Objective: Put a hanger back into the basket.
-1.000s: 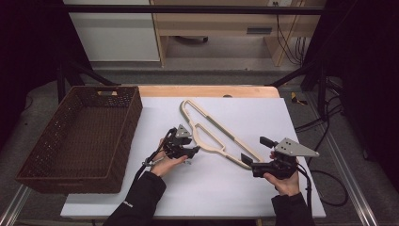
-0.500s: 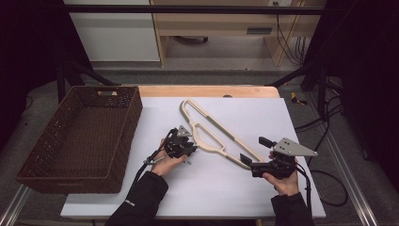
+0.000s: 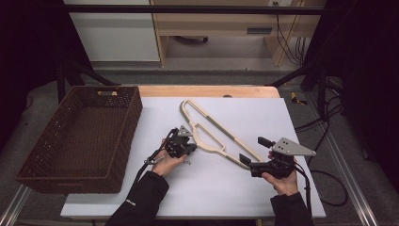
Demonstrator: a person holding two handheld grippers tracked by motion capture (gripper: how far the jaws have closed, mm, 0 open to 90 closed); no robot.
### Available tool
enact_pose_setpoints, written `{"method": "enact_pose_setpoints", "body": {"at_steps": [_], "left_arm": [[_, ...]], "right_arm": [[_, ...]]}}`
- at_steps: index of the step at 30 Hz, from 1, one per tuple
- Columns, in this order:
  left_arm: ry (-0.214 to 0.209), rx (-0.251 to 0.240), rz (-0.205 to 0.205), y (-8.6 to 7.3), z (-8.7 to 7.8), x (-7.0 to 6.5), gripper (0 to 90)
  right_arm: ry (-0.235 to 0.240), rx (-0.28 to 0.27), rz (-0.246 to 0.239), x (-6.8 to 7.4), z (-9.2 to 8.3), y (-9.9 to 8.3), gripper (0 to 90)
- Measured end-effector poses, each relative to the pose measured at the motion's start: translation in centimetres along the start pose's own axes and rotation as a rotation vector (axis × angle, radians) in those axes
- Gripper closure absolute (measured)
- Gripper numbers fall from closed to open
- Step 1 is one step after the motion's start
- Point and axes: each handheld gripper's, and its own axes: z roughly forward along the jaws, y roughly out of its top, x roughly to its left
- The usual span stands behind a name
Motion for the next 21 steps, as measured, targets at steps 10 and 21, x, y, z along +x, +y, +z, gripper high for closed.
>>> {"method": "enact_pose_setpoints", "body": {"at_steps": [10,21], "left_arm": [[-0.003,-0.009,-0.005,0.3,-0.2,0.0,88.1],[0.014,-0.011,0.036,0.8,-1.2,-0.6,88.6]], "right_arm": [[0.0,0.005,0.0,0.0,0.3,-0.1,7.6],[-0.001,0.028,0.003,0.0,1.2,-0.4,10.2]]}}
